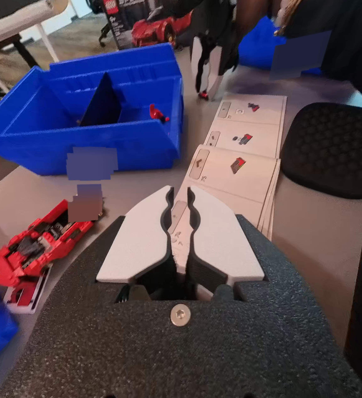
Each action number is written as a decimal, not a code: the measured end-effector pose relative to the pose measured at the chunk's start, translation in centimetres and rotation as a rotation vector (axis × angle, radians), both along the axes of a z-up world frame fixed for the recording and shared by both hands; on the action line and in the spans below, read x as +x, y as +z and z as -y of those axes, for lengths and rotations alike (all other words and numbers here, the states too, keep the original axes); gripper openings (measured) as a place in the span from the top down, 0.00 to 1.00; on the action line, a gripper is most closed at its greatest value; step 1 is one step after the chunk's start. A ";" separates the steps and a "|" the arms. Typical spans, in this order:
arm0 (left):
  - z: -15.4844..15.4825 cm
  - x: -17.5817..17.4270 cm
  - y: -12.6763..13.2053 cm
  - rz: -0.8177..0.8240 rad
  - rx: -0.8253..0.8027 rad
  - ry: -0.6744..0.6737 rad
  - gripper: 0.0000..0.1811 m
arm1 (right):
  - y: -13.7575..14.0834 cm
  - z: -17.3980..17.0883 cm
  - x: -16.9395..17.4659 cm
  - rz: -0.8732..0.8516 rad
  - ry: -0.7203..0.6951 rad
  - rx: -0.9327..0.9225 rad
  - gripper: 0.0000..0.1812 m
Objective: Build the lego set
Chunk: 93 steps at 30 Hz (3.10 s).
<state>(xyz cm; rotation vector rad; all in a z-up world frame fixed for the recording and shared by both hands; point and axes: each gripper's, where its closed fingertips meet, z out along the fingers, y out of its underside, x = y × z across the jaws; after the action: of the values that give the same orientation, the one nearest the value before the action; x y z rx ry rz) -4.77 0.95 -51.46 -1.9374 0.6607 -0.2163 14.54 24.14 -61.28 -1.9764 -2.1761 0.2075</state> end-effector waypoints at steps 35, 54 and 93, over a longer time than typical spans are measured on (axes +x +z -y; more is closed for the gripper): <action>4.1 3.2 -9.4 -0.194 -0.360 -0.243 0.70 | 0.9 20.4 -6.5 -0.556 0.006 -0.312 0.67; 0.7 -10.1 -9.3 -0.305 -0.406 0.157 0.86 | 6.5 17.7 -2.0 -0.749 -0.126 -0.164 0.76; -1.1 9.8 -9.6 -0.095 -0.340 -0.265 1.00 | 0.1 10.0 0.4 -0.447 -0.856 0.261 0.32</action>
<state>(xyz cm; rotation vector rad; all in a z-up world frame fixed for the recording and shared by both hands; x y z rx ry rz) 5.05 2.05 -61.09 -2.1886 0.9973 -0.4265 14.93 14.19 -61.20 -2.2226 -0.9280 0.1884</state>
